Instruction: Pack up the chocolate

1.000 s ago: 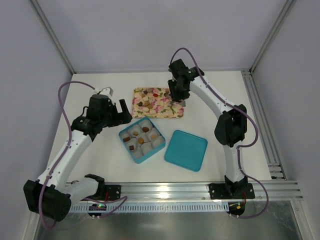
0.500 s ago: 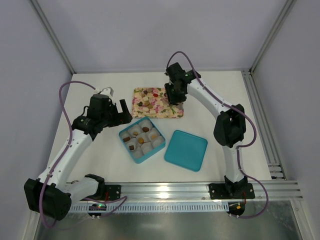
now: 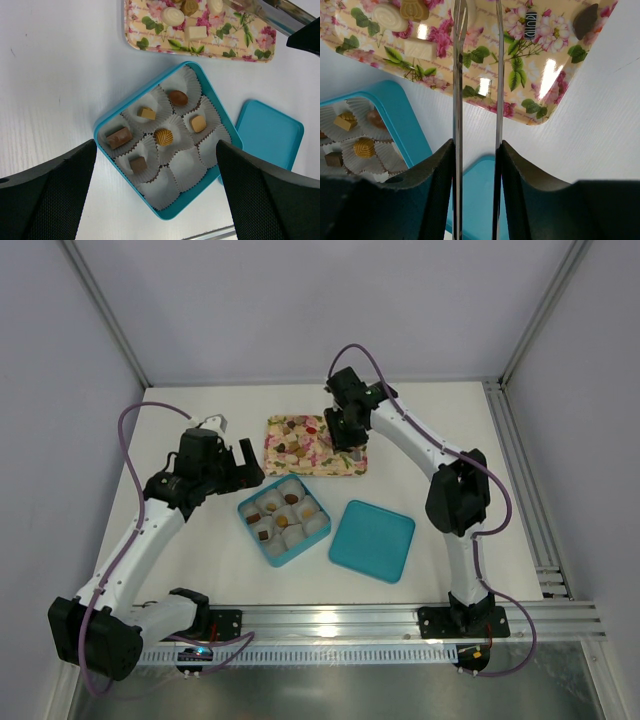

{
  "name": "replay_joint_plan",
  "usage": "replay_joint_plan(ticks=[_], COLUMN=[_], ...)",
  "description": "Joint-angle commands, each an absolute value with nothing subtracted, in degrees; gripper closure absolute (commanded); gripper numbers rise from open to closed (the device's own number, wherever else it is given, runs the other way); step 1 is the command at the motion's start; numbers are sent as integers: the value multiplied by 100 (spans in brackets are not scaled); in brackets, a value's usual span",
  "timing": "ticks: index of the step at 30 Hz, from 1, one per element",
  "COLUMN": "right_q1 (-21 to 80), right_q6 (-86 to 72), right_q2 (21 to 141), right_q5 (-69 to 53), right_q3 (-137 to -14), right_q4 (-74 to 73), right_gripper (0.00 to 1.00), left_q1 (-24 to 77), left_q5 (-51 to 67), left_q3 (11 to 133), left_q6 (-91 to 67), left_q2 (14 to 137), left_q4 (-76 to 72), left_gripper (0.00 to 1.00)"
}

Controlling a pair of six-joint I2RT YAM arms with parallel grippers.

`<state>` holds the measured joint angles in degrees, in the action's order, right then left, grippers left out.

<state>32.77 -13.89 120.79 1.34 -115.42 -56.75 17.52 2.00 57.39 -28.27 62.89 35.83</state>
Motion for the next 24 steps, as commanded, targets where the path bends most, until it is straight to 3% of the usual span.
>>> replay_joint_plan(ticks=[1,24], right_q1=[3349,3568], right_q6=[-1494,-1626], right_q2=[11725,11531], right_q5=[211,290], right_q3=[-11602,-11733], right_q4=[-5467,-5441], right_gripper=[57,57], left_q1=[1758,1758], left_q5=[149,141], left_q3=[5739,5739], left_q6=[-2804,-2804], left_q2=[6302,6310], left_q4=[3489,3498], left_gripper=[0,0])
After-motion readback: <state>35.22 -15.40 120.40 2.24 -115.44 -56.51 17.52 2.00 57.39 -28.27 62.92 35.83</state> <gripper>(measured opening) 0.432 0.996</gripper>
